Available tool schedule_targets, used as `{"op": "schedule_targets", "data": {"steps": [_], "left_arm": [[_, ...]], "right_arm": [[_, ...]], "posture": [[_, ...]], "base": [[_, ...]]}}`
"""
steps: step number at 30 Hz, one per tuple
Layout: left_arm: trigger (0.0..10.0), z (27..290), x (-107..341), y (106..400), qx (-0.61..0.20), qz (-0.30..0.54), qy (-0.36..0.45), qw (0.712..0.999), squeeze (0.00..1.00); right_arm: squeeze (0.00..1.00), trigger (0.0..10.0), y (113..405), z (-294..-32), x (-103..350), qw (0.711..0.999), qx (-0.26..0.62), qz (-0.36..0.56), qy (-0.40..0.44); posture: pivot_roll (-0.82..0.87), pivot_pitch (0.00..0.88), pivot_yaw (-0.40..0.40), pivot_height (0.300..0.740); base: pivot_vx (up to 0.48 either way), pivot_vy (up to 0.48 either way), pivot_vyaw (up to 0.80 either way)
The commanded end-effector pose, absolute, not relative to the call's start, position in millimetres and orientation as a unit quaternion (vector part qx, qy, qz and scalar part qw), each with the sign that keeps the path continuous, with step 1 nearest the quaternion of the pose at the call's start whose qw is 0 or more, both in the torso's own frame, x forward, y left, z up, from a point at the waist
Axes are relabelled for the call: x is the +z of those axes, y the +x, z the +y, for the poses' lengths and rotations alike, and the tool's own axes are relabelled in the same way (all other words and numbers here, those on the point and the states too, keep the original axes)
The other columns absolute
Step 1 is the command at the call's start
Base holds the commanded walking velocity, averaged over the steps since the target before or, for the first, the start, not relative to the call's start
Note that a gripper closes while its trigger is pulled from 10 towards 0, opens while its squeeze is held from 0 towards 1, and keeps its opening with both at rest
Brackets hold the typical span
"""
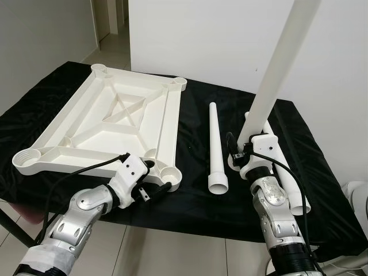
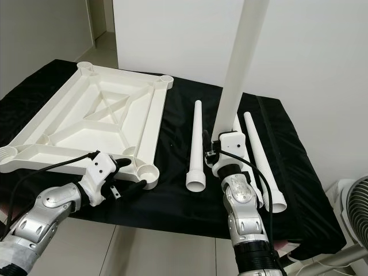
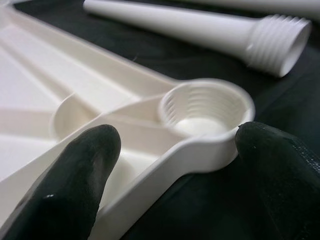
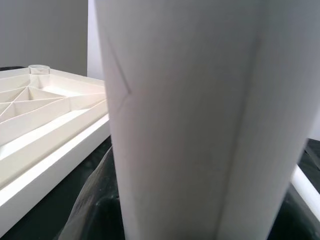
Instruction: Building children table
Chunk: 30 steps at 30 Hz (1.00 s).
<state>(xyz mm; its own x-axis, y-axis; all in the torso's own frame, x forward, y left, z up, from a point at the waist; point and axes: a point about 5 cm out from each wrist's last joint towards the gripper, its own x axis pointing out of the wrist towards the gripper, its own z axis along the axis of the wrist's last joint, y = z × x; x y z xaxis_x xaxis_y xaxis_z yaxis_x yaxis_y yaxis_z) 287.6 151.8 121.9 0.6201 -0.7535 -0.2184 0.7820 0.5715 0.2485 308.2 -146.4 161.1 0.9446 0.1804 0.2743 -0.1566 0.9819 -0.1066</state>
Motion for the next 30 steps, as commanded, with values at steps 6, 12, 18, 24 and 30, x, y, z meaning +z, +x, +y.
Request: {"op": "schedule_targets", "data": {"steps": [6, 12, 18, 24, 30], "left_arm": [[10.0, 154.6, 112.3, 293.8, -0.468, 0.088, 0.200, 0.856, 0.00], [10.0, 149.3, 106.1, 299.8, -0.478, 0.111, 0.244, 0.837, 0.00], [10.0, 135.4, 103.4, 296.2, -0.531, 0.122, 0.246, 0.802, 0.00], [10.0, 110.5, 111.0, 293.2, -0.573, 0.099, 0.213, 0.785, 0.00], [10.0, 80.3, 115.1, 287.1, -0.600, 0.069, 0.185, 0.776, 0.00]], "right_arm": [[0.00, 10.0, 307.4, -148.1, 164.7, 0.985, 0.082, -0.148, -0.044], [0.00, 10.0, 307.3, -149.5, 166.4, 0.984, 0.078, -0.151, -0.045], [0.00, 10.0, 307.7, -148.5, 167.3, 0.984, 0.078, -0.153, -0.045], [0.00, 10.0, 308.3, -148.9, 168.3, 0.984, 0.077, -0.154, -0.044], [0.00, 10.0, 307.8, -150.8, 167.9, 0.985, 0.072, -0.153, -0.040]], "posture": [[-0.02, 0.000, -0.083, 0.740], [-0.02, 0.000, -0.081, 0.740], [-0.02, 0.000, -0.078, 0.740], [-0.03, 0.000, -0.073, 0.740], [-0.03, 0.000, -0.066, 0.740]], "base": [[0.000, 0.000, 0.00], [0.000, 0.000, 0.00], [0.000, 0.000, 0.00], [0.000, 0.000, 0.00], [0.000, 0.000, 0.00]]}}
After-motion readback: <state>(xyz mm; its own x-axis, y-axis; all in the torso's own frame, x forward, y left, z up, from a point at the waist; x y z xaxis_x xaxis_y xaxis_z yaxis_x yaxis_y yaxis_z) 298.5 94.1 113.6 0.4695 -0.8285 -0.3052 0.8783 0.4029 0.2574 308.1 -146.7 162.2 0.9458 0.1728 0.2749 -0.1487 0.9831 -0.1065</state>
